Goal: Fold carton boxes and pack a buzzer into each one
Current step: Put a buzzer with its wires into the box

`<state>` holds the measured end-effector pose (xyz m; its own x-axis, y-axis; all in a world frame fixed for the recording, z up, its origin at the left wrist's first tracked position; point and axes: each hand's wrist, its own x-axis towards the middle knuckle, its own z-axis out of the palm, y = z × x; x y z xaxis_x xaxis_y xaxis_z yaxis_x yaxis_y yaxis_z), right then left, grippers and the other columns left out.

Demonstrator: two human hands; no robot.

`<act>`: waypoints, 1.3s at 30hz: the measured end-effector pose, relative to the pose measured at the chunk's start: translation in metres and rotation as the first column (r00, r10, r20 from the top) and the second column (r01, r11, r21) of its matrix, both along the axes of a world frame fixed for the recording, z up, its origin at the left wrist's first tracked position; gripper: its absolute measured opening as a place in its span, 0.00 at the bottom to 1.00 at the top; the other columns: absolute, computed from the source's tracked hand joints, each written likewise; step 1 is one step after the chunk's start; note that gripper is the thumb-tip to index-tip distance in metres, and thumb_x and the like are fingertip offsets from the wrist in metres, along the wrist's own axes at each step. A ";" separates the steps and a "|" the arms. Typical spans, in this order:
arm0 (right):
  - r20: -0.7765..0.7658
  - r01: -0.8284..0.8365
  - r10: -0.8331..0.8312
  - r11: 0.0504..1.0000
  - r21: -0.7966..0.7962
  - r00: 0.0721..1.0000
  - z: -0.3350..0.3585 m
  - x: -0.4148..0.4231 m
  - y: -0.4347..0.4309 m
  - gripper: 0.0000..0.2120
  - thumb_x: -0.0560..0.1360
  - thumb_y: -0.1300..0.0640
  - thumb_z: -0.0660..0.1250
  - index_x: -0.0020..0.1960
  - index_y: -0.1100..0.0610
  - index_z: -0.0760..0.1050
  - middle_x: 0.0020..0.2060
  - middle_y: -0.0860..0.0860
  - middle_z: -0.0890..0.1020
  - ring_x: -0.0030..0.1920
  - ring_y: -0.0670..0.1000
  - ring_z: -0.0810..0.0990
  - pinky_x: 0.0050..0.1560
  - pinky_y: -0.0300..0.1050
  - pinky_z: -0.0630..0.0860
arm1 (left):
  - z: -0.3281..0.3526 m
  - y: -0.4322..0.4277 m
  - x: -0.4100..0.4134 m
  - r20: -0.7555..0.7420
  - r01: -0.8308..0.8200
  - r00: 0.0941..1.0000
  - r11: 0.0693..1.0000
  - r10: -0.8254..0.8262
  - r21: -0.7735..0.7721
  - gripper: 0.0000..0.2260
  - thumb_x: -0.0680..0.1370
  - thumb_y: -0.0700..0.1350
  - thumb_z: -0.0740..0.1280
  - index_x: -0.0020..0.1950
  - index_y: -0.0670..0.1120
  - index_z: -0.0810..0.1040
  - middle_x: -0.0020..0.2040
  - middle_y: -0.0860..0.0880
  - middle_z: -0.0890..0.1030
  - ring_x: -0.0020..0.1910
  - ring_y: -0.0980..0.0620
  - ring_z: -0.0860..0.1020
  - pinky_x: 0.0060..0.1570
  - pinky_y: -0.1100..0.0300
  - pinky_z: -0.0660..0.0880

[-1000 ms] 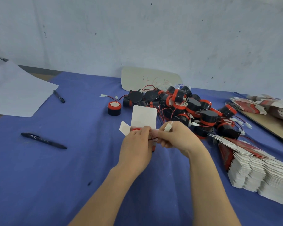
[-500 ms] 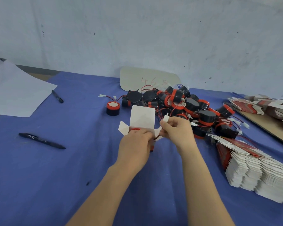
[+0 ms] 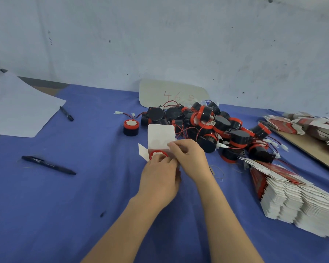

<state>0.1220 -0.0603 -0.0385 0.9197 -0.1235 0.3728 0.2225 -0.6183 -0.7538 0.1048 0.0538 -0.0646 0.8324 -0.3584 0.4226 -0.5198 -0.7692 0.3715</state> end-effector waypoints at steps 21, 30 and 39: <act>-0.161 -0.062 0.038 0.987 -0.150 0.986 0.006 -0.006 -0.001 0.09 0.75 0.66 0.62 0.52 0.56 0.69 0.45 0.55 0.80 0.45 0.56 0.79 0.47 0.54 0.79 | 0.005 0.003 0.006 -0.063 -0.035 0.998 0.997 0.031 -0.062 0.20 0.78 0.45 0.62 0.70 0.50 0.65 0.69 0.51 0.69 0.64 0.51 0.68 0.56 0.60 0.70; -0.015 0.257 -0.257 0.966 0.032 0.966 -0.004 0.003 0.002 0.07 0.74 0.69 0.59 0.44 0.57 0.70 0.43 0.55 0.76 0.38 0.52 0.71 0.33 0.40 0.66 | -0.002 -0.002 0.003 0.004 0.002 1.000 1.000 -0.002 -0.030 0.20 0.81 0.48 0.58 0.73 0.57 0.64 0.70 0.60 0.69 0.64 0.54 0.65 0.62 0.60 0.66; -0.149 0.199 -0.227 0.963 -0.180 0.962 0.008 -0.005 -0.022 0.09 0.74 0.66 0.61 0.39 0.64 0.79 0.37 0.59 0.82 0.34 0.52 0.74 0.34 0.41 0.71 | -0.006 -0.008 0.002 0.004 -0.060 0.998 0.997 0.060 0.050 0.15 0.81 0.49 0.56 0.67 0.53 0.71 0.64 0.57 0.74 0.64 0.51 0.64 0.62 0.58 0.61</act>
<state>0.1171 -0.0822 -0.0302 0.9294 -0.2740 0.2473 -0.0480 -0.7541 -0.6550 0.1070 0.0462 -0.0702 0.8521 -0.3287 0.4073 -0.4730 -0.8166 0.3307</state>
